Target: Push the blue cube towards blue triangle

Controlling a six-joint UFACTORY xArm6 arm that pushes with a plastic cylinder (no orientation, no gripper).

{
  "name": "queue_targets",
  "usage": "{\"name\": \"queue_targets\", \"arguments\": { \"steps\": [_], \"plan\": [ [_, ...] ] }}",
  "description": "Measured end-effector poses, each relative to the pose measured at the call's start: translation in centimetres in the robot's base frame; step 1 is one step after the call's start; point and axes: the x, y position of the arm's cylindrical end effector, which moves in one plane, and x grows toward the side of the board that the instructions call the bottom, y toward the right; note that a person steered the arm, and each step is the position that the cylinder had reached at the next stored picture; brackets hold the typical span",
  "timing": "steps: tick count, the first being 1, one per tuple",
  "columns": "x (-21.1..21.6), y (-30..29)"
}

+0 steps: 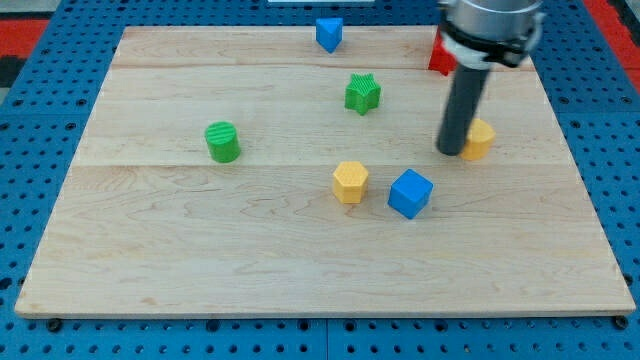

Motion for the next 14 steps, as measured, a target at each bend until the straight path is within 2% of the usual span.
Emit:
{"name": "queue_targets", "arguments": {
  "steps": [1,2,4,6,9,13,14],
  "plan": [
    [1.7,3.9],
    [6.9,5.2],
    [12.4,-0.5],
    [8.2,-5.1],
    [2.5,-8.6],
    [1.5,-17.2],
    [-0.8,-21.3]
  ]
}}
